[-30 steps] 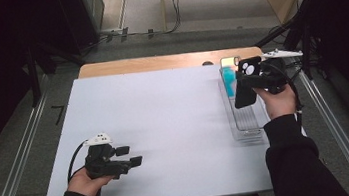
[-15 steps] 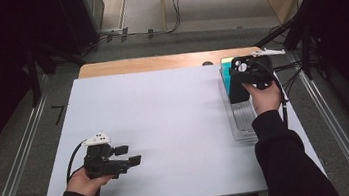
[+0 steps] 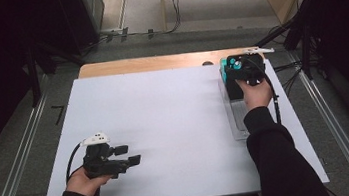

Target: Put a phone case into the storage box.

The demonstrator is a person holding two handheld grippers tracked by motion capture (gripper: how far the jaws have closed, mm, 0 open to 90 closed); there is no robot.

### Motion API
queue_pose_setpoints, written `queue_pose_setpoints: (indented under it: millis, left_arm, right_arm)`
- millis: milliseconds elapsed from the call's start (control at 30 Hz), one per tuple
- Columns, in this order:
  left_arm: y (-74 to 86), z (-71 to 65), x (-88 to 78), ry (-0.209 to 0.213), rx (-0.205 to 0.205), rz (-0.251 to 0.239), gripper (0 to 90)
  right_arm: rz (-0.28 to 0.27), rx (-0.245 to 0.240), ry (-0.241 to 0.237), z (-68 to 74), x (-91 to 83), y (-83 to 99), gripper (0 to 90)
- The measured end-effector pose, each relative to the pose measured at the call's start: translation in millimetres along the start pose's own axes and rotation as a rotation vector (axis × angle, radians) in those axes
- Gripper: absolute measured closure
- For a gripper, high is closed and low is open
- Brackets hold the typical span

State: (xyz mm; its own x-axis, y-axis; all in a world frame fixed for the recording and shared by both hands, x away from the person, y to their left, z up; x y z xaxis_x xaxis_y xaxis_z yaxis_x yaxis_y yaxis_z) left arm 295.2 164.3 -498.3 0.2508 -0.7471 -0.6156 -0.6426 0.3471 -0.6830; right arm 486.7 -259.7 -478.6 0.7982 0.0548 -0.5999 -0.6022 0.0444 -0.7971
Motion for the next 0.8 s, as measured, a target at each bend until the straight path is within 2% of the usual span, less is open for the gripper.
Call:
queue_pose_setpoints:
  millis: [133,267,367,533,600,733,800]
  left_arm:
    - [-0.4,0.2,-0.1,0.0,-0.002,-0.004,28.3]
    - [-0.2,0.4,0.5,0.0,-0.001,0.001,28.3]
    - [-0.1,0.5,0.8,-0.001,-0.001,0.002,28.4]
    - [-0.8,1.1,0.5,-0.002,-0.001,-0.001,28.4]
    - [-0.5,1.3,0.8,-0.001,-0.001,0.0,28.4]
    - [-0.4,1.4,1.4,0.0,0.0,0.002,28.3]
    - [-0.6,1.5,1.5,-0.001,0.0,0.002,28.4]
  right_arm:
    - [0.004,0.022,0.017,-0.9,9.7,-2.8,11.7]
    - [-0.003,0.049,0.014,-3.8,16.0,-7.4,11.7]
    - [0.0,0.038,0.031,-4.5,20.9,-11.8,11.7]
    - [-0.008,0.05,0.029,-3.5,26.6,-21.0,11.6]
    - [-0.011,0.037,0.034,-2.8,29.2,-23.6,11.6]
    - [-0.006,0.025,0.034,-1.9,32.5,-25.2,11.4]
    - [-0.005,0.034,0.03,-2.7,34.2,-24.4,11.2]
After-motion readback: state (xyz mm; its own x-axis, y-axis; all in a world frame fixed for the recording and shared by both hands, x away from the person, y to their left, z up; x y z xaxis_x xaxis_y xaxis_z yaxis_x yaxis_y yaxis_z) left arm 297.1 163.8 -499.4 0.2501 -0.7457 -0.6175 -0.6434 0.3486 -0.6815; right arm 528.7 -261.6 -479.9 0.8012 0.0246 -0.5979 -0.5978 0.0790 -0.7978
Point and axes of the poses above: each handheld gripper's, and its own axes: x roughly forward along the jaws, y roughly out of its underside, z roughly to its left, the point moved 7 cm from there along x, roughly forward along the jaws, and after that the axes turned 3 degrees about y, right-handed, at the moved point
